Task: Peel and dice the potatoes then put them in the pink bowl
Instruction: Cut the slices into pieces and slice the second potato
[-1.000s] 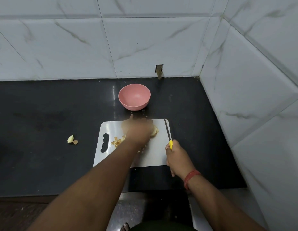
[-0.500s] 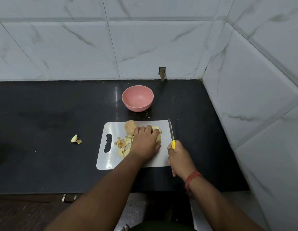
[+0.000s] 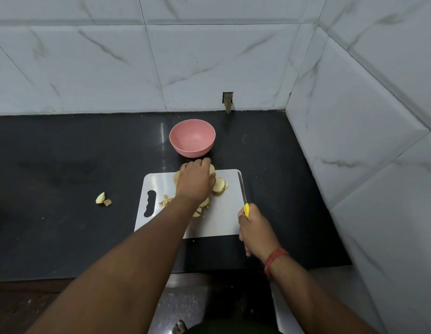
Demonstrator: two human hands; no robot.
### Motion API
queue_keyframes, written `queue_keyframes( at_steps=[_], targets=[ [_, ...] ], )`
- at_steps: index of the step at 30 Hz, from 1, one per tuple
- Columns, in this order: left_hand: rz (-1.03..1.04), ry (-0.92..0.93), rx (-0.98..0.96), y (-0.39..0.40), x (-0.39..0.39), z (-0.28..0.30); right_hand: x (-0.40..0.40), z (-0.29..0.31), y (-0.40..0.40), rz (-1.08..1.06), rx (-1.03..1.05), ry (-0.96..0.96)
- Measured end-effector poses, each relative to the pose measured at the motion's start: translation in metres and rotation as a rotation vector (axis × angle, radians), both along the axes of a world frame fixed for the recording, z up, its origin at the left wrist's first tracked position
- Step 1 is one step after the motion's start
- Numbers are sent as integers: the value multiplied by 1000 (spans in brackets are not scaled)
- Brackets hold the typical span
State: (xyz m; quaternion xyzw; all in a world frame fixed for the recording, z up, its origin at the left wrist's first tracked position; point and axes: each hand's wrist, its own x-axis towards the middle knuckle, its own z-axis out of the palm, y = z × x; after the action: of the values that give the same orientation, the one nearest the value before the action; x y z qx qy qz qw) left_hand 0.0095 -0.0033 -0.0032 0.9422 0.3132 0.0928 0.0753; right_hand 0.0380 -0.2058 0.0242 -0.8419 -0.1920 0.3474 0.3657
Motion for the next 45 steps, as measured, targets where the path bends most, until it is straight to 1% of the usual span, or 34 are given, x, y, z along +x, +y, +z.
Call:
queue_keyframes(
  at_steps=[4,6,8,10,11,13,18,21,23,28,30,34,36,38,40,42,45],
  targets=[
    [64,-136,49,-7,-11,-4,0,-1,-1,0,4,-6],
    [-1,-170,86,-16,-17,-4,-1,0,0,-11,25,1],
    [-146,-144,143,-30,-23,-10,-2,0,0,-33,65,10],
    [-296,-59,204,-48,-25,-19,-3,0,2,-56,92,6],
    [-347,-18,210,-57,-26,-24,-3,-1,2,-67,103,2],
    [-380,51,181,-72,-26,-31,-3,-2,3,-85,109,0],
    [-276,201,83,-88,-25,-25,-5,-7,5,-100,87,16],
    [-236,174,32,-86,-28,-26,-7,-8,3,-100,71,43],
    [-248,151,16,-80,-33,-29,-7,-8,0,-102,69,56],
    [-387,232,69,-64,-47,-30,-7,-9,-7,-117,60,75],
    [-342,233,76,-64,-44,-28,-8,-8,-9,-111,52,82],
    [-167,215,59,-72,-31,-25,-9,-7,-13,-83,16,79],
    [-146,175,39,-75,-28,-26,-10,-7,-14,-53,-20,91],
    [-189,157,2,-75,-29,-27,-10,-6,-13,-26,-74,103],
    [-242,180,-20,-74,-29,-27,-8,-6,-11,6,-141,74],
    [-249,187,-36,-72,-28,-27,-8,-8,-8,44,-195,16],
    [-227,182,-62,-72,-23,-26,-6,-12,-6,133,-240,-129]
  ],
)
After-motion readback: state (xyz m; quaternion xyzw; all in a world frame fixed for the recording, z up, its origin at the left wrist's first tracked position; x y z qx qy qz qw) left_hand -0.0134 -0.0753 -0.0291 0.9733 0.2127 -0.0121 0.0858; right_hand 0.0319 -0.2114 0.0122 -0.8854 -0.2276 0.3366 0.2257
